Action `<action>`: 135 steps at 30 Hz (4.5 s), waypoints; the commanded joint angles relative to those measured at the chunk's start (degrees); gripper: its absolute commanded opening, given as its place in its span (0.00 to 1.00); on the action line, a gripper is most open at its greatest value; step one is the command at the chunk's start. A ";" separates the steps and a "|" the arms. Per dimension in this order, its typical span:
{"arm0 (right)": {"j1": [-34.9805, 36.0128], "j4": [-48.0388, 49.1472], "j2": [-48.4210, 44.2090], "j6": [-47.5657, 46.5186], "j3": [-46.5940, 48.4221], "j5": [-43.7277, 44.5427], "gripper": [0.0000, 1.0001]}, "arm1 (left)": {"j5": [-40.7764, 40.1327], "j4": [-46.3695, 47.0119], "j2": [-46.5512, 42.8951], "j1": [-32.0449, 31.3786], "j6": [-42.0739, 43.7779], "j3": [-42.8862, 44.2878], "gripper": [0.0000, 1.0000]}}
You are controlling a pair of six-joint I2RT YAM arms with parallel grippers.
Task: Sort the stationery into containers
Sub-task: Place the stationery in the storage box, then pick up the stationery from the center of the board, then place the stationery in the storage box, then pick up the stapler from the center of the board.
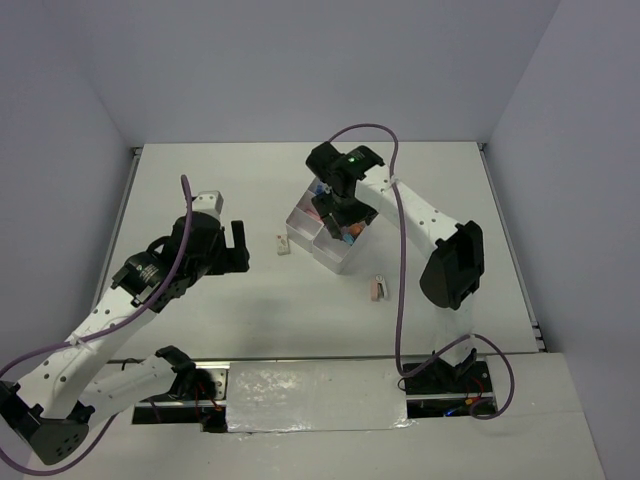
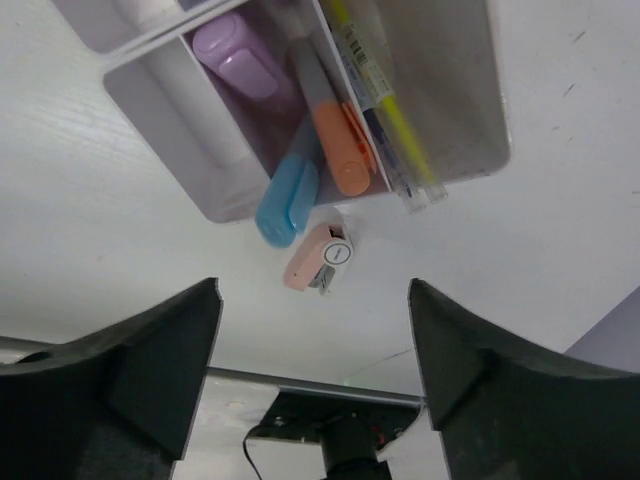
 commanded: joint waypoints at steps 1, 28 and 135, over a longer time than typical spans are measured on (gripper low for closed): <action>-0.49 -1.20 -0.58 -0.56 4.72 0.61 0.83 | 1.13 2.39 -0.59 0.29 1.02 -0.03 0.99; 2.59 35.97 -54.27 11.13 -39.64 -13.27 1.00 | -1.41 22.42 40.87 0.29 -6.80 8.32 0.82; 1.36 45.11 -41.64 21.76 -67.07 0.08 0.96 | 2.10 4.70 4.52 1.09 0.57 4.81 0.99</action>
